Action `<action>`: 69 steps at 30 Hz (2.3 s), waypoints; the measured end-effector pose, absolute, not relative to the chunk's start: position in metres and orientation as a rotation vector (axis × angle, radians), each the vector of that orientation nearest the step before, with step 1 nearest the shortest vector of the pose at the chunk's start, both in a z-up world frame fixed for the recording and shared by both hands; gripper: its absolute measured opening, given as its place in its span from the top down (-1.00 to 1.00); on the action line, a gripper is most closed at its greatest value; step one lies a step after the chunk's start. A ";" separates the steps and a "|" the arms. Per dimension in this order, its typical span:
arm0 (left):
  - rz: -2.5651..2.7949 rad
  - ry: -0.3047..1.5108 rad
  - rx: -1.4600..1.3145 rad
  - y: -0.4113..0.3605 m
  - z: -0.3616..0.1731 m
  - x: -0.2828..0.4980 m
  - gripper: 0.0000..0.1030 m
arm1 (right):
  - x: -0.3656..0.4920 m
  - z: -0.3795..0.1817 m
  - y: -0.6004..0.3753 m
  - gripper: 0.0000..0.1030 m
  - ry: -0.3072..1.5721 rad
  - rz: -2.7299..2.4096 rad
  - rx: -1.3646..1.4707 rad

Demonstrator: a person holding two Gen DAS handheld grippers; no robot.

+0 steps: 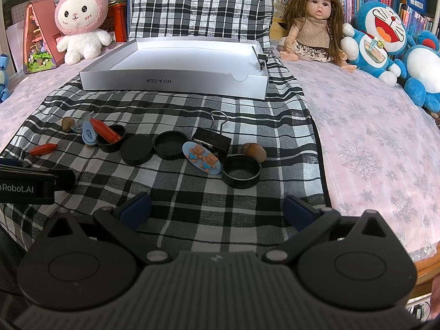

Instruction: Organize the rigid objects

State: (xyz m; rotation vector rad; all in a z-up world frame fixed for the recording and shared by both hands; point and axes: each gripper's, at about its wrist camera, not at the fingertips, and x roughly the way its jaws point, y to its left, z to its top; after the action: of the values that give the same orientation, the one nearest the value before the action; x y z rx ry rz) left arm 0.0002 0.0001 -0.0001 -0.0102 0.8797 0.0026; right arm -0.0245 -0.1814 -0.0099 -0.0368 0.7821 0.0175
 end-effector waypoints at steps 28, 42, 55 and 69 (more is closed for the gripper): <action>-0.064 0.823 0.020 0.007 -0.003 -0.007 -1.00 | -0.035 -0.015 -0.182 -1.00 0.706 0.020 -0.037; -0.057 0.732 -0.048 0.026 0.006 -0.024 0.01 | -0.045 -0.006 -0.196 -0.88 0.602 0.035 0.033; -0.036 0.687 -0.052 0.024 0.006 -0.022 0.17 | -0.037 -0.006 -0.212 -0.07 0.599 0.001 0.012; -0.062 0.663 -0.015 0.016 -0.003 -0.012 0.09 | -0.032 -0.007 -0.207 0.15 0.601 0.017 -0.002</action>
State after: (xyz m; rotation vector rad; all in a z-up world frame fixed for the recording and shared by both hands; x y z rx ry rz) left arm -0.0122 0.0162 -0.0029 -0.0149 0.6633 -0.0617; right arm -0.0315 -0.2069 -0.0071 -0.0022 0.6006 0.0174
